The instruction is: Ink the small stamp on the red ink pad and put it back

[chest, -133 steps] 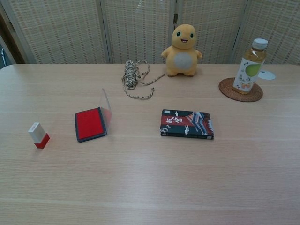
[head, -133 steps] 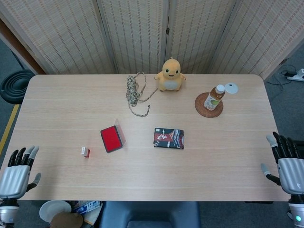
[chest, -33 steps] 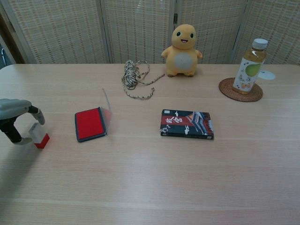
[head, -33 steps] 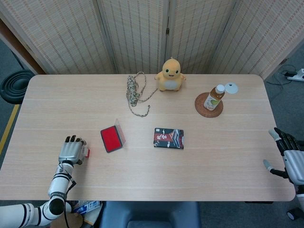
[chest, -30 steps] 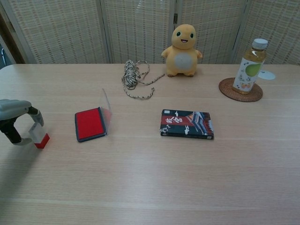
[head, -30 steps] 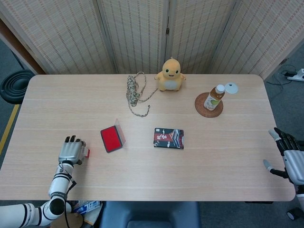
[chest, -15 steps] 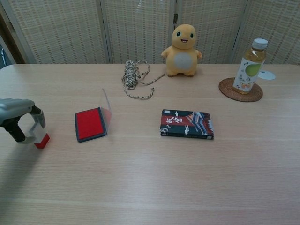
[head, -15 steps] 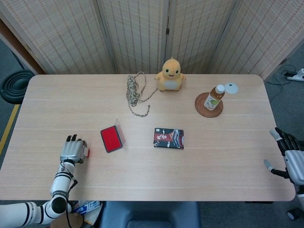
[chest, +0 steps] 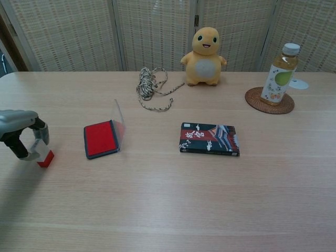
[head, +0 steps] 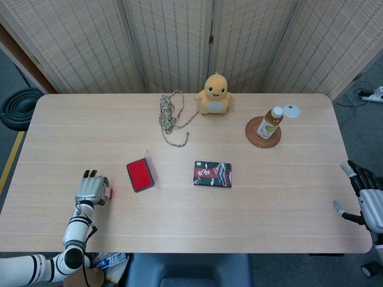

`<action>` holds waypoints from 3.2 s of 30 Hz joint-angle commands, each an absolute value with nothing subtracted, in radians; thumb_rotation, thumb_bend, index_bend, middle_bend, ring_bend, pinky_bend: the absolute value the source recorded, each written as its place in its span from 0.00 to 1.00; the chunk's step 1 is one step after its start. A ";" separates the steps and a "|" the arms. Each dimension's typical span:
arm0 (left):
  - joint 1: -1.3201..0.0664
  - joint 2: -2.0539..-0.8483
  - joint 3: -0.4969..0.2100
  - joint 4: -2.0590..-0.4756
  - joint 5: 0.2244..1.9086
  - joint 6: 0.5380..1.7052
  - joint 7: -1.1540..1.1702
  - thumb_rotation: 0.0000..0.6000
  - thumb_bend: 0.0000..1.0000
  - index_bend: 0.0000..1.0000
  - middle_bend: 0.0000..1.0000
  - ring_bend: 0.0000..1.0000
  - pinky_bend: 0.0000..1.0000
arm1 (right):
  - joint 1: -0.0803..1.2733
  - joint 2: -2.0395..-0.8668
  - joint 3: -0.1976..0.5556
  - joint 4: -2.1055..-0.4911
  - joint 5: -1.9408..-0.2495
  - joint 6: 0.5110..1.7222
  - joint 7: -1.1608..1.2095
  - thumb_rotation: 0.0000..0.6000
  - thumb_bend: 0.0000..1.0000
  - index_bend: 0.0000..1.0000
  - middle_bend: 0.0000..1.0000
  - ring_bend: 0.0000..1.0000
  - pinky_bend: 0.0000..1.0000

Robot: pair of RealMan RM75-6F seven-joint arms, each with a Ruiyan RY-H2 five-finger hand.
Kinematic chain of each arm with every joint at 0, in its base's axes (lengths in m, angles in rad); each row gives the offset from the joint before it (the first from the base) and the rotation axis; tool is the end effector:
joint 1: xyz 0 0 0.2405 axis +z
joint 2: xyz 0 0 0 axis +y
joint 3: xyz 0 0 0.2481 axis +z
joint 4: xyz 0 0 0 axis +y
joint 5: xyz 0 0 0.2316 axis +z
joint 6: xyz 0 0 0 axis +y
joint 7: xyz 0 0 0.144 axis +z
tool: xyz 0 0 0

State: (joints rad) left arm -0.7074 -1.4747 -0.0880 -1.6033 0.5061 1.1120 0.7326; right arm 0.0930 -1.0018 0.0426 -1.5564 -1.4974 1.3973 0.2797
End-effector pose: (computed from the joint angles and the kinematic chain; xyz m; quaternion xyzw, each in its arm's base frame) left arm -0.2295 0.3129 -0.0167 -0.6742 -0.4708 -0.1558 0.5473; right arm -0.3399 -0.1846 0.1711 0.5796 -0.4456 0.3937 0.5573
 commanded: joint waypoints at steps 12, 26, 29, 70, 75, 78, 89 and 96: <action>-0.703 -1.447 -0.092 -1.627 0.550 1.126 0.726 1.00 0.34 0.48 0.44 0.20 0.00 | 0.100 -1.010 0.044 -1.557 -1.486 1.380 0.259 1.00 0.30 0.00 0.00 0.00 0.00; -0.849 -1.463 -0.161 -1.622 0.412 1.070 0.872 1.00 0.34 0.50 0.47 0.22 0.16 | 0.110 -0.997 0.059 -1.537 -1.449 1.344 0.321 1.00 0.30 0.00 0.00 0.00 0.00; -0.884 -1.473 -0.175 -1.628 0.368 1.081 0.908 1.00 0.34 0.51 0.47 0.23 0.19 | 0.111 -0.991 0.057 -1.532 -1.456 1.340 0.348 1.00 0.30 0.00 0.00 0.00 0.00; -1.039 -1.644 -0.182 -1.444 0.214 1.046 0.996 1.00 0.34 0.52 0.48 0.23 0.24 | 0.108 -0.955 0.040 -1.468 -1.503 1.349 0.551 1.00 0.30 0.00 0.00 0.00 0.00; -1.036 -1.646 -0.179 -1.445 0.220 1.051 0.988 1.00 0.34 0.52 0.48 0.23 0.24 | 0.106 -0.954 0.040 -1.469 -1.503 1.353 0.552 1.00 0.30 0.00 0.00 0.00 0.00; -1.036 -1.646 -0.179 -1.454 0.227 1.064 0.986 1.00 0.34 0.52 0.48 0.23 0.24 | 0.105 -0.954 0.039 -1.468 -1.504 1.357 0.555 1.00 0.30 0.00 0.00 0.00 0.00; -1.020 -1.589 -0.172 -1.576 0.247 1.153 0.995 1.00 0.34 0.52 0.48 0.23 0.24 | 0.104 -0.957 0.039 -1.467 -1.504 1.361 0.541 1.00 0.30 0.00 0.00 0.00 0.00; -0.953 -1.508 -0.134 -1.680 0.310 1.209 0.938 1.00 0.34 0.52 0.48 0.23 0.24 | 0.106 -0.965 0.038 -1.481 -1.501 1.357 0.499 1.00 0.30 0.00 0.00 0.00 0.00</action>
